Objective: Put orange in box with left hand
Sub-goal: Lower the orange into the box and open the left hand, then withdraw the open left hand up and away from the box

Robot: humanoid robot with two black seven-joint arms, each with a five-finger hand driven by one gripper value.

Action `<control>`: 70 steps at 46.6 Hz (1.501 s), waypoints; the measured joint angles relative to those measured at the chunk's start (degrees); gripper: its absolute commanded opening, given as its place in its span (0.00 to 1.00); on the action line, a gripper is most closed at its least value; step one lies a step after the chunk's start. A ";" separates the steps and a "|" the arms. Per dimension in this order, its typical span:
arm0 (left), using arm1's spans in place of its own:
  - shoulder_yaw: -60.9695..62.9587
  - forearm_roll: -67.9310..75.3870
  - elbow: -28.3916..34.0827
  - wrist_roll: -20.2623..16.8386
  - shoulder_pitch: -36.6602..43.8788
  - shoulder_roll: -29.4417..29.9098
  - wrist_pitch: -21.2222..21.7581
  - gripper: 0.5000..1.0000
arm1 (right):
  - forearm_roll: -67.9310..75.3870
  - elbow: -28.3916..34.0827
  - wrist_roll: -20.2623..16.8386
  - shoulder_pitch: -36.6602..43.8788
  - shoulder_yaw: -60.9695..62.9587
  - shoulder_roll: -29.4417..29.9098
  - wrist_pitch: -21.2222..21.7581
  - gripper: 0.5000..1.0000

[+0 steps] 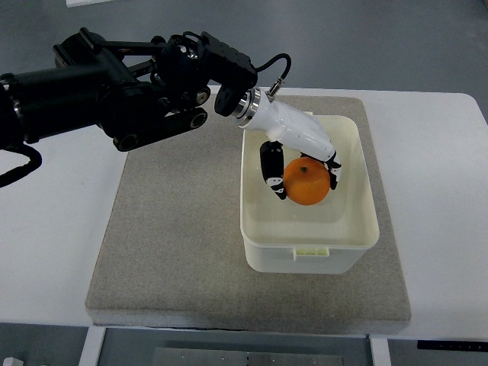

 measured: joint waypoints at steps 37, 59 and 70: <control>-2.00 -5.62 0.22 0.00 0.71 0.76 -0.50 0.98 | 0.00 -0.02 0.00 0.01 0.00 0.00 -0.01 0.86; -2.14 -4.25 0.23 0.00 -3.75 4.89 -0.43 0.98 | 0.00 -0.02 0.00 0.01 0.00 0.00 0.00 0.86; -2.13 -4.24 4.35 0.00 -5.13 6.92 0.13 0.97 | 0.00 -0.03 0.00 -0.04 0.00 0.00 0.03 0.86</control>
